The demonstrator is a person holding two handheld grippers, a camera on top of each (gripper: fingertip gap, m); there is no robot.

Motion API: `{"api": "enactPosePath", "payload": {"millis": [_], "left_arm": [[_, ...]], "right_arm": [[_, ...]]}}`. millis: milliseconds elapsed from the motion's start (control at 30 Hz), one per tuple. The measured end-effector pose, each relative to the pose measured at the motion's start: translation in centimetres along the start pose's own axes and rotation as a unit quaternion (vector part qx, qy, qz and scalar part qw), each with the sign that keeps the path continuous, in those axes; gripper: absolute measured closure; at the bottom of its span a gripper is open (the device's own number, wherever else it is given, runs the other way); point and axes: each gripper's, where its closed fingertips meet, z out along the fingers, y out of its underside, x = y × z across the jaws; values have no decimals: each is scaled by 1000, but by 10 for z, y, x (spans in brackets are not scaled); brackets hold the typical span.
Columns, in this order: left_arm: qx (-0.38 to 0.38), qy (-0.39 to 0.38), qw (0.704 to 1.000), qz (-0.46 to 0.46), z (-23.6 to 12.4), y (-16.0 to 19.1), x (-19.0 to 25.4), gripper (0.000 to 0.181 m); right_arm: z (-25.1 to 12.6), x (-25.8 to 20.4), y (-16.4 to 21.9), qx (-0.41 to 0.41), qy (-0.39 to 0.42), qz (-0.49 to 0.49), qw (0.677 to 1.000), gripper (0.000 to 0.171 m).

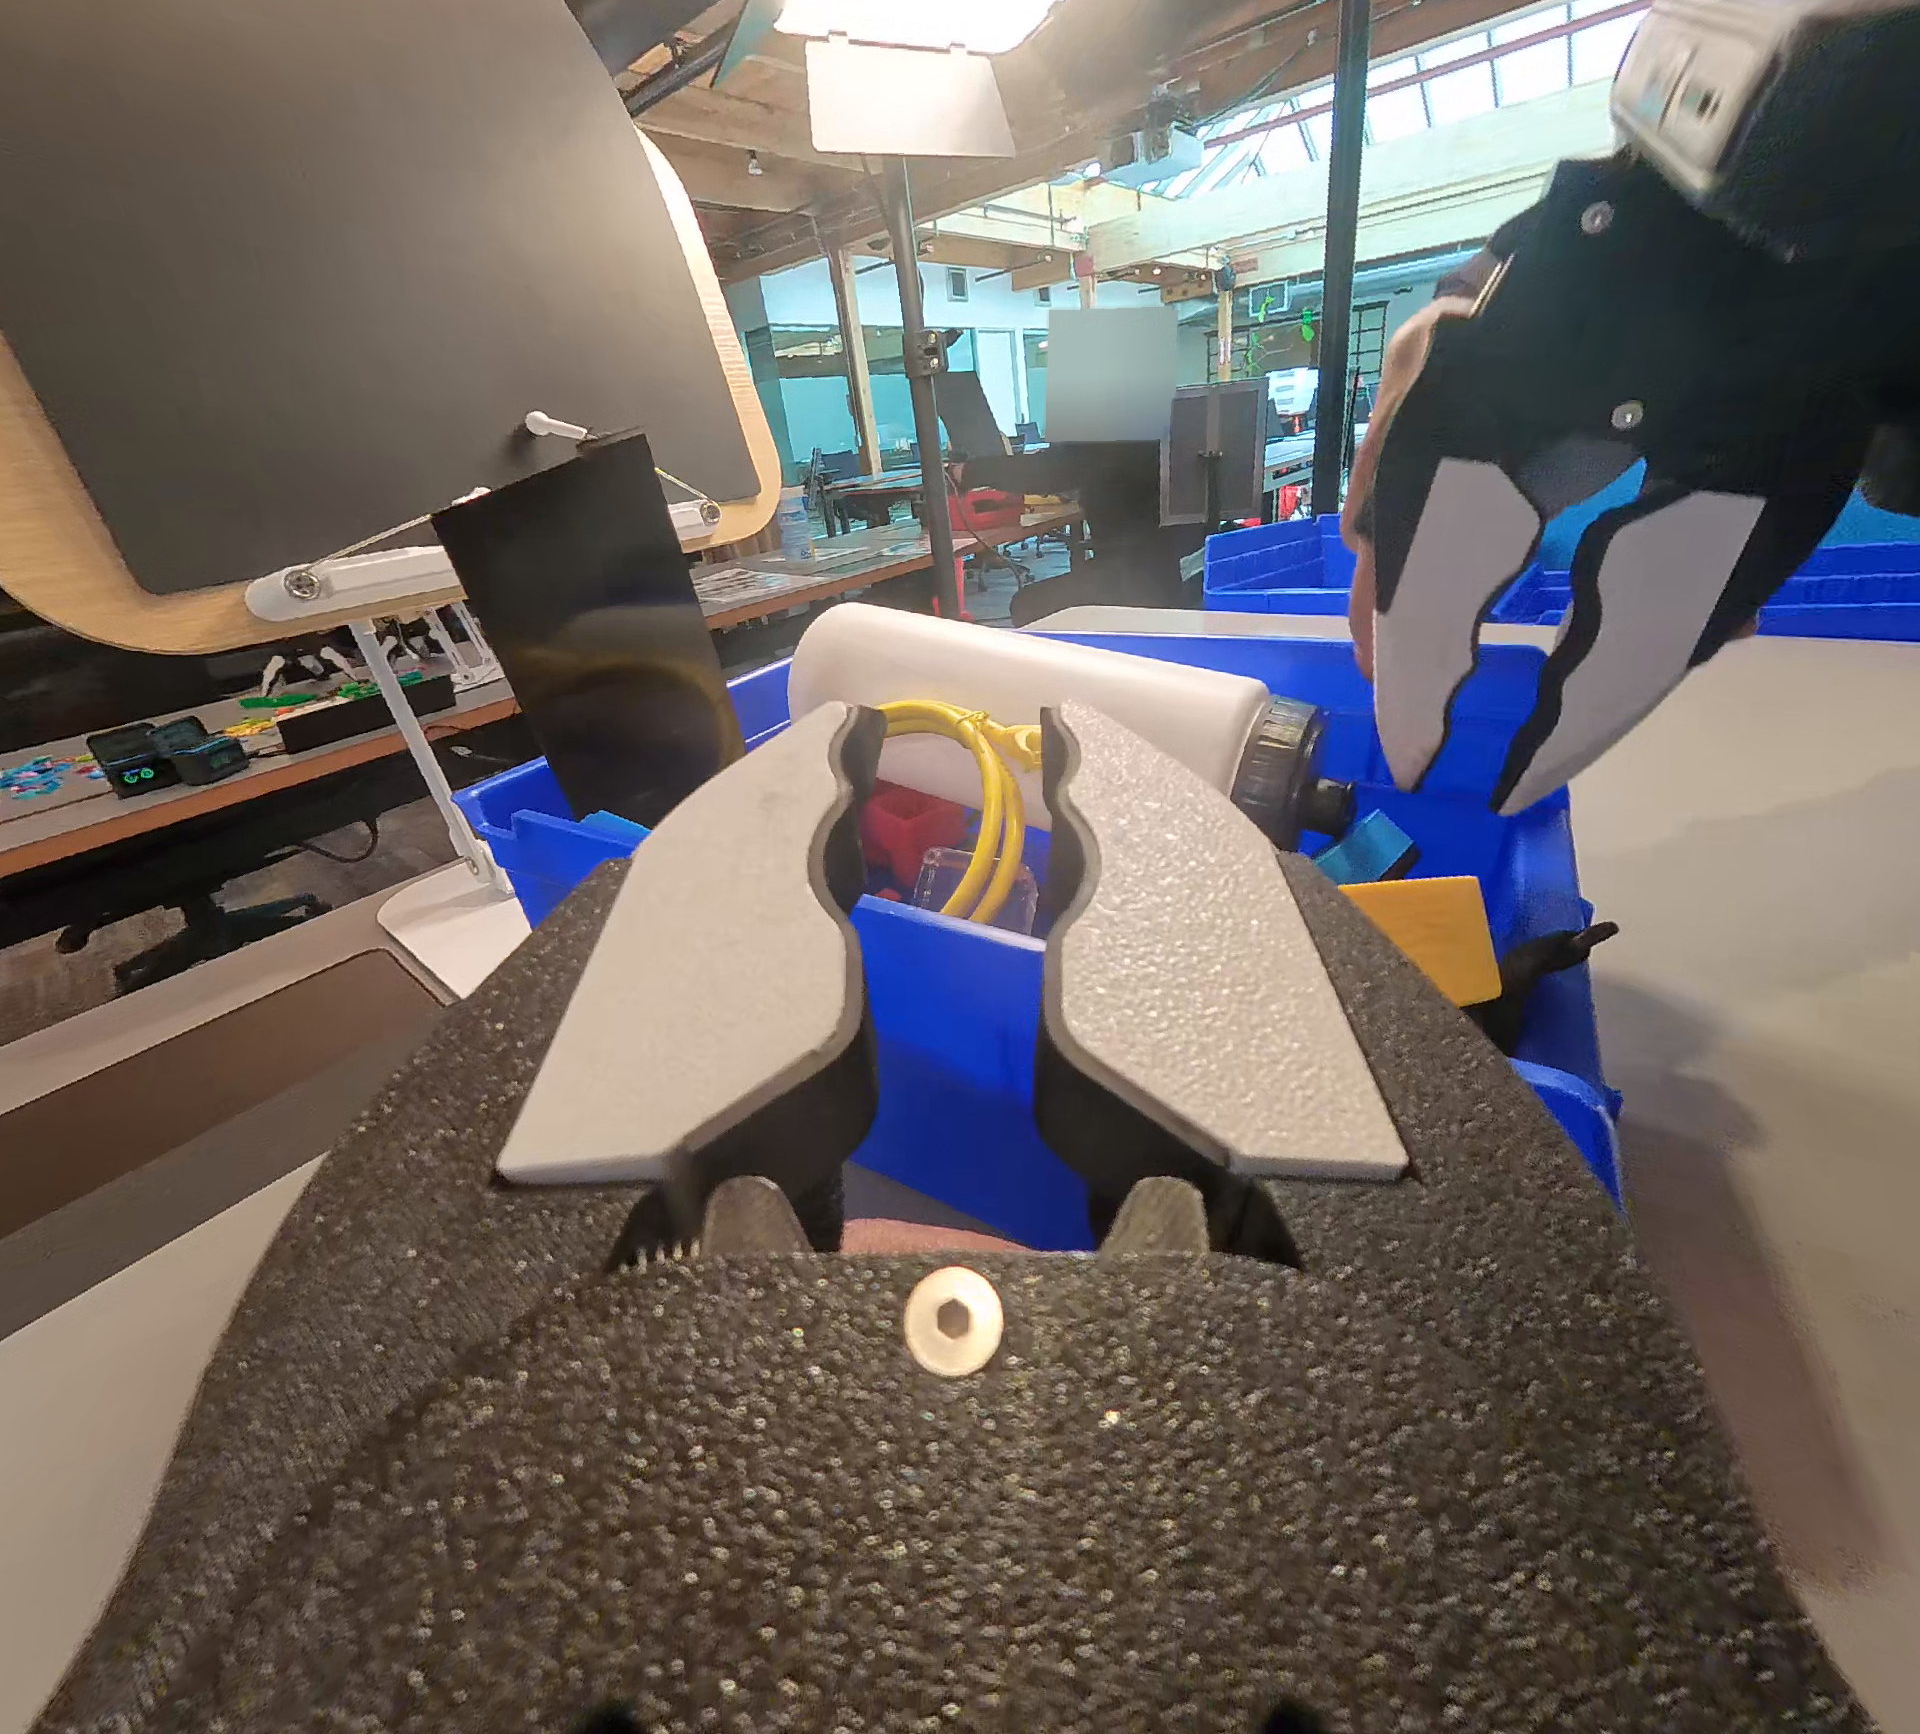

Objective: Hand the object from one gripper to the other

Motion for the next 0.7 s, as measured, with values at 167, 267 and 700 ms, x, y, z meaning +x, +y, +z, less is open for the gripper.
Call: {"api": "enactPosePath", "payload": {"millis": [167, 267, 700], "left_arm": [[-14, -6, 1000, 8, 1, 4, -3, 149], [-20, -5, 1000, 14, 1, 6, -4, 149], [-25, 0, 1000, 4, 3, 10, 0, 149]], "right_arm": [[23, 9, 9, -95, 21, 16, 995, 158], [24, 14, 6, -108, 42, 28, 993, 160], [32, 22, 15, -131, 132, -6, 983, 146]]}}
